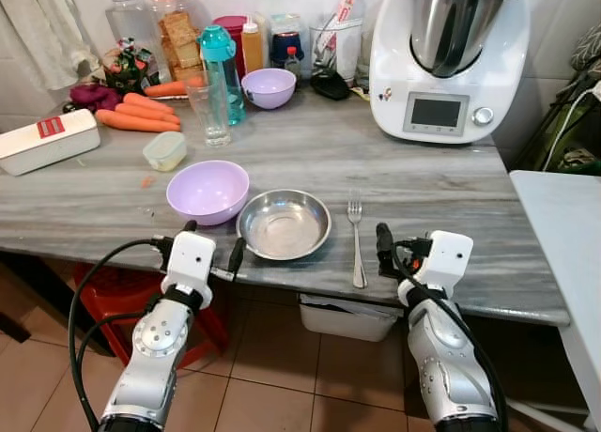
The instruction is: Setting the table
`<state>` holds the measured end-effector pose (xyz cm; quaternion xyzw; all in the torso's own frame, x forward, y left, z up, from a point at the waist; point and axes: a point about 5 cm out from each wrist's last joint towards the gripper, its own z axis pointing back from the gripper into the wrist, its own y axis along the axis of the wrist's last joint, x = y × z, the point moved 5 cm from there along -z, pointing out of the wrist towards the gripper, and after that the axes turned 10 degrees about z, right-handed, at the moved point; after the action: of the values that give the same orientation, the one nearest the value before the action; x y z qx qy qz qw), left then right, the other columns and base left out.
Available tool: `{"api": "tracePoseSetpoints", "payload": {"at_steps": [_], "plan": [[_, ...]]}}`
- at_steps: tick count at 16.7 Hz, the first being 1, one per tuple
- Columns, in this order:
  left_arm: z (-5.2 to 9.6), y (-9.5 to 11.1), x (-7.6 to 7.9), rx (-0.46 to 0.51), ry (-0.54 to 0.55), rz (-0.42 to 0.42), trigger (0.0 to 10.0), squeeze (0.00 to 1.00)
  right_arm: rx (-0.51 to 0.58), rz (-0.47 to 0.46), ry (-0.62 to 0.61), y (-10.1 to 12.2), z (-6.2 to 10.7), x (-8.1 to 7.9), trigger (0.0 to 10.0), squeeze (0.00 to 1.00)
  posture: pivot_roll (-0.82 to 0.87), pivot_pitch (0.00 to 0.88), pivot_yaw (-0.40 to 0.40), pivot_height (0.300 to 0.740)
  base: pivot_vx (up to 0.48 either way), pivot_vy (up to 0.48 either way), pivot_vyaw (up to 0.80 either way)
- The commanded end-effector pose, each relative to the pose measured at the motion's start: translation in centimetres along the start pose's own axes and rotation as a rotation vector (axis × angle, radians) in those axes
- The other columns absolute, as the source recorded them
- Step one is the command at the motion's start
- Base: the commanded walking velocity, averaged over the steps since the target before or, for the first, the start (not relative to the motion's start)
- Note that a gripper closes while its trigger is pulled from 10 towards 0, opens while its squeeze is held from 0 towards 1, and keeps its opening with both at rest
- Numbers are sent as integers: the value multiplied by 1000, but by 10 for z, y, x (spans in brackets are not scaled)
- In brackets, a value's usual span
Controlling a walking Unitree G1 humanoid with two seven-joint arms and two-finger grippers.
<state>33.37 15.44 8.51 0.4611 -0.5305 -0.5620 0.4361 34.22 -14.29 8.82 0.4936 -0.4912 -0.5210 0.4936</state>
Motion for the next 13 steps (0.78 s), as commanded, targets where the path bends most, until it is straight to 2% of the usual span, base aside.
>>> {"api": "tracePoseSetpoints", "payload": {"at_steps": [1,8,13], "plan": [[-1,2,0,8,1,-21,10000,0,9,-5,3,5,-1,0,10000,0,63,0,40,740,0,0,-625],[-1,-1,1,5,8,-13,10000,0,-4,-4,4,3,0,0,10000,0,63,0,40,740,0,0,-732],[0,0,-2,6,22,-25,10000,0,-2,1,3,3,1,0,10000,0,62,0,43,740,0,0,0]]}}
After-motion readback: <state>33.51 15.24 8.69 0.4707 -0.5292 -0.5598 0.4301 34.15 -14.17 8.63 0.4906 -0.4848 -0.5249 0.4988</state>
